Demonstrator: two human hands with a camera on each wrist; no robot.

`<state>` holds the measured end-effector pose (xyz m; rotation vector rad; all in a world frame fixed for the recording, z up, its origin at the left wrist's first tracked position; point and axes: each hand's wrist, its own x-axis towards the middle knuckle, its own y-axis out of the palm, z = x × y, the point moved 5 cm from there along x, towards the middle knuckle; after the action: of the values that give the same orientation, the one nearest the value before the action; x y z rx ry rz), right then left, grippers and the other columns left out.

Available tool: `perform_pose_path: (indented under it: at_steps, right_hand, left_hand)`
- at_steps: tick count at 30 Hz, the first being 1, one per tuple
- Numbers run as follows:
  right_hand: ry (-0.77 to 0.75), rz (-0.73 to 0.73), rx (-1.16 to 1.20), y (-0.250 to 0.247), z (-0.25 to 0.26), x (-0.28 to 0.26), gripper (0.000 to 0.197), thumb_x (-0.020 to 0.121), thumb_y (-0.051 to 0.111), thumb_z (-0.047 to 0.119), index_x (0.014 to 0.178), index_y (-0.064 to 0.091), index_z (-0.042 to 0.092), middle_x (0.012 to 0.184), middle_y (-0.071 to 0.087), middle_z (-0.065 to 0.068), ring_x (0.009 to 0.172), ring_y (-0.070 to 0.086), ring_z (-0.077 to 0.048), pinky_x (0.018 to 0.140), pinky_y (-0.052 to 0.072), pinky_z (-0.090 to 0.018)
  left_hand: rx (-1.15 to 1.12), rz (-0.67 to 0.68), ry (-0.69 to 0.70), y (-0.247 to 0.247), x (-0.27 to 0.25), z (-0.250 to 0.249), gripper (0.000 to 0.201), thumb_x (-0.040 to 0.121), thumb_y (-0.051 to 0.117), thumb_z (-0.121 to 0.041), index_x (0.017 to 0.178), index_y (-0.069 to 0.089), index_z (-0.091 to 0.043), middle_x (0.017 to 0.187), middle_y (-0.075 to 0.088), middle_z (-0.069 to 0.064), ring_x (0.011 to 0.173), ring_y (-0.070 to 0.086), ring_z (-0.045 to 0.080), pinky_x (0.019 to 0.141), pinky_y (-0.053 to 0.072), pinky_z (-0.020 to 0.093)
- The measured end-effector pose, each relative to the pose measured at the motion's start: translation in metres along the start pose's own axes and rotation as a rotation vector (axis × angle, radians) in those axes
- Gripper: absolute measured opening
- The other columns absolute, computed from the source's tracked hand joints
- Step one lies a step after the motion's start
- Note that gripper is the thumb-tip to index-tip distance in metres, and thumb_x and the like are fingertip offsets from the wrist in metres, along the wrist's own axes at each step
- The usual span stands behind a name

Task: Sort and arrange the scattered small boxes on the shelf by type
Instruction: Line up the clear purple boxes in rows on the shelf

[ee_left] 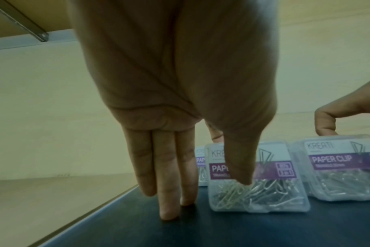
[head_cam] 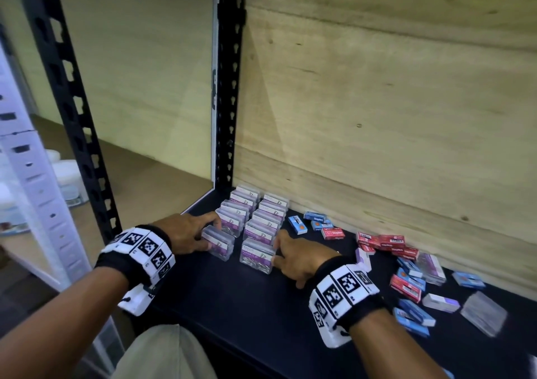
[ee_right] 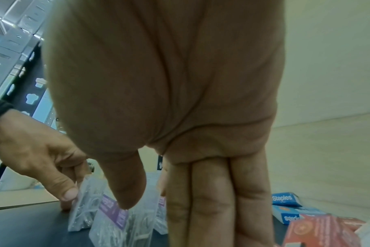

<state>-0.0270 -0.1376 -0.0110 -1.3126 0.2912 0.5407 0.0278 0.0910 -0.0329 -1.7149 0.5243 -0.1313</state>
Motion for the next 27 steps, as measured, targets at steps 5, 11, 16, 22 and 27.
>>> perform_pose_path:
  at_steps: [5,11,16,22,27]
  right_hand:
    - [0.010,0.003,-0.006,0.002,0.004,0.004,0.035,0.103,0.043,0.035,0.132,0.031,0.019,0.122,0.061,-0.013,0.091,0.062,-0.026,0.093,0.052,-0.043]
    - [0.010,-0.018,-0.013,0.002,0.007,0.008,0.030,0.103,0.042,0.034,0.128,0.033,0.020,0.114,0.063,-0.012,0.083,0.059,-0.024,0.084,0.052,-0.039]
    - [0.021,-0.029,-0.016,0.003,0.008,0.012,0.032,0.103,0.042,0.033,0.130,0.030,0.019,0.115,0.061,-0.013,0.080,0.057,-0.025,0.084,0.053,-0.041]
    - [0.034,-0.028,-0.015,0.003,0.008,0.015,0.035,0.103,0.042,0.030,0.133,0.029,0.017,0.117,0.061,-0.016,0.081,0.056,-0.027,0.080,0.050,-0.039]
    - [0.015,-0.037,-0.006,0.002,0.007,0.012,0.045,0.103,0.044,0.036,0.139,0.024,0.019,0.120,0.061,-0.014,0.083,0.057,-0.026,0.083,0.053,-0.041]
  left_hand:
    - [0.011,-0.029,0.010,0.002,0.006,0.002,0.033,0.092,0.056,-0.047,0.117,0.037,-0.038,0.079,0.063,-0.006,0.073,0.059,0.013,0.074,0.048,0.028]
    - [0.025,-0.061,-0.002,0.003,0.012,0.004,0.033,0.092,0.057,-0.047,0.117,0.036,-0.038,0.083,0.063,-0.006,0.078,0.060,0.015,0.075,0.047,0.028]
    - [0.018,-0.051,-0.009,0.001,0.014,0.007,0.031,0.092,0.057,-0.045,0.114,0.036,-0.039,0.085,0.064,-0.005,0.078,0.060,0.015,0.073,0.045,0.026]
    - [0.020,-0.042,-0.014,0.003,0.016,0.009,0.031,0.092,0.057,-0.045,0.111,0.033,-0.041,0.087,0.066,-0.003,0.079,0.062,0.016,0.077,0.049,0.031]
    - [0.007,-0.021,-0.015,0.002,0.012,0.006,0.037,0.091,0.059,-0.044,0.116,0.032,-0.040,0.084,0.064,-0.005,0.076,0.061,0.015,0.072,0.047,0.027]
